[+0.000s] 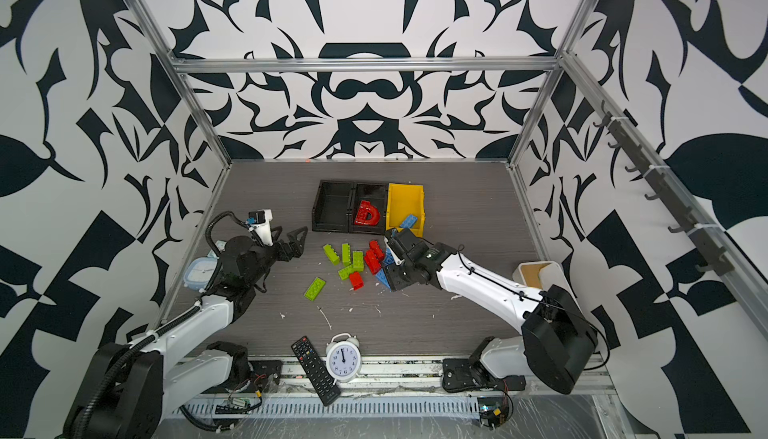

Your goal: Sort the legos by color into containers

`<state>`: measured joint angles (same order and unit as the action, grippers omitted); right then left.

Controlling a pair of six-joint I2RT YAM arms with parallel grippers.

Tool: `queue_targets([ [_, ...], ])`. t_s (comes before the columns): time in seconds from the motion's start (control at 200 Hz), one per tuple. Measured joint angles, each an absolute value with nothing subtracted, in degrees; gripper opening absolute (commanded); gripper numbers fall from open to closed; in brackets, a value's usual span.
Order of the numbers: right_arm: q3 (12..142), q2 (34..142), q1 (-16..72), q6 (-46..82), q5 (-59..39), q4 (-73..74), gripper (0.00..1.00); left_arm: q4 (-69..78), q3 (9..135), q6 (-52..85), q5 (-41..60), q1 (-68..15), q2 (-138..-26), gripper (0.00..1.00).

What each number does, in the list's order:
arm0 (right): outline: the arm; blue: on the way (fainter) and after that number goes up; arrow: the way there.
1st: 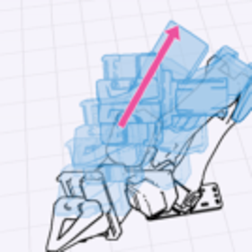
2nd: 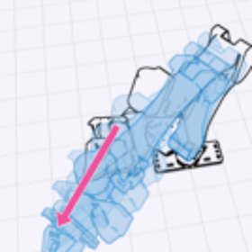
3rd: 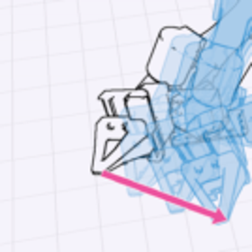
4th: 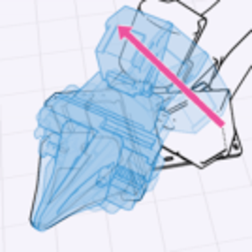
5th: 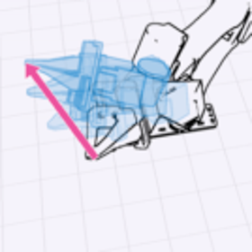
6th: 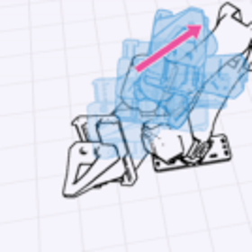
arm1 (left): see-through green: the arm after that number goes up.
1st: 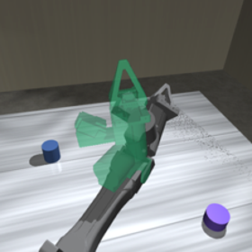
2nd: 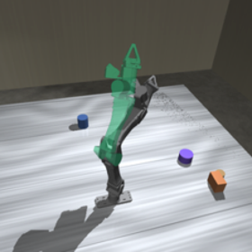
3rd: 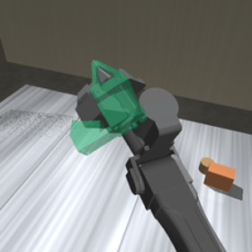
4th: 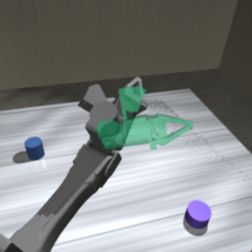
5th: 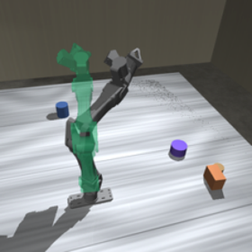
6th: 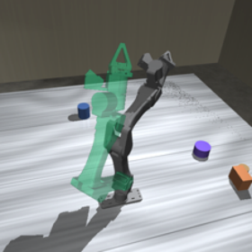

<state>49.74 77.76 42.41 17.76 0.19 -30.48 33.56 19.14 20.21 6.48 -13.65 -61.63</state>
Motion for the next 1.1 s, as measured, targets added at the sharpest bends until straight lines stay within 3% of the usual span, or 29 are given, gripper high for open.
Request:
queue_targets([
  [0.74,49.6,90.37,43.4,17.8,0.78,-24.27,0.64,33.65,19.14,20.43,6.46,-13.65,-63.4,0.99],
  [1.1,51.86,94.89,43.57,16.47,0.62,-22.65,0.51,33.67,19.14,20.78,6.46,-13.65,-63.51,0.99],
])
